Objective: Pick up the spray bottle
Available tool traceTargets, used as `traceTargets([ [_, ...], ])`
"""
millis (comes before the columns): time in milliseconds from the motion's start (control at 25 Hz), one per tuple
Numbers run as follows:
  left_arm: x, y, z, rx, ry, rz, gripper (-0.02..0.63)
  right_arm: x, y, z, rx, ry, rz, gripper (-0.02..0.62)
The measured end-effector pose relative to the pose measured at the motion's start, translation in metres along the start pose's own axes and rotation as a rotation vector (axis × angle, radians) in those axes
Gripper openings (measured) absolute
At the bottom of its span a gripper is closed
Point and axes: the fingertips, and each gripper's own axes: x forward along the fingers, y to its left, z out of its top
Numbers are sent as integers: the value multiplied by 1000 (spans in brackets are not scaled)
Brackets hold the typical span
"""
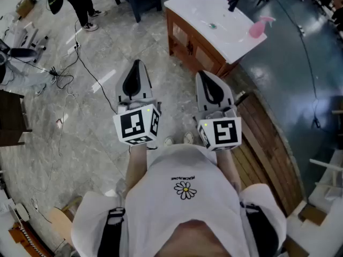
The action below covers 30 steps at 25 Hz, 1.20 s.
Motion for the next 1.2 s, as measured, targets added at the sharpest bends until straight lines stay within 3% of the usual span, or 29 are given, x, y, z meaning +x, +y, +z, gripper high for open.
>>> traceTargets([
  [720, 11, -3, -6, -19, 17, 12, 20, 3, -18, -13, 45, 21, -6, 29],
  [1200, 26, -31, 3, 28, 1, 20, 20, -8, -58, -20, 108, -1, -22, 29],
])
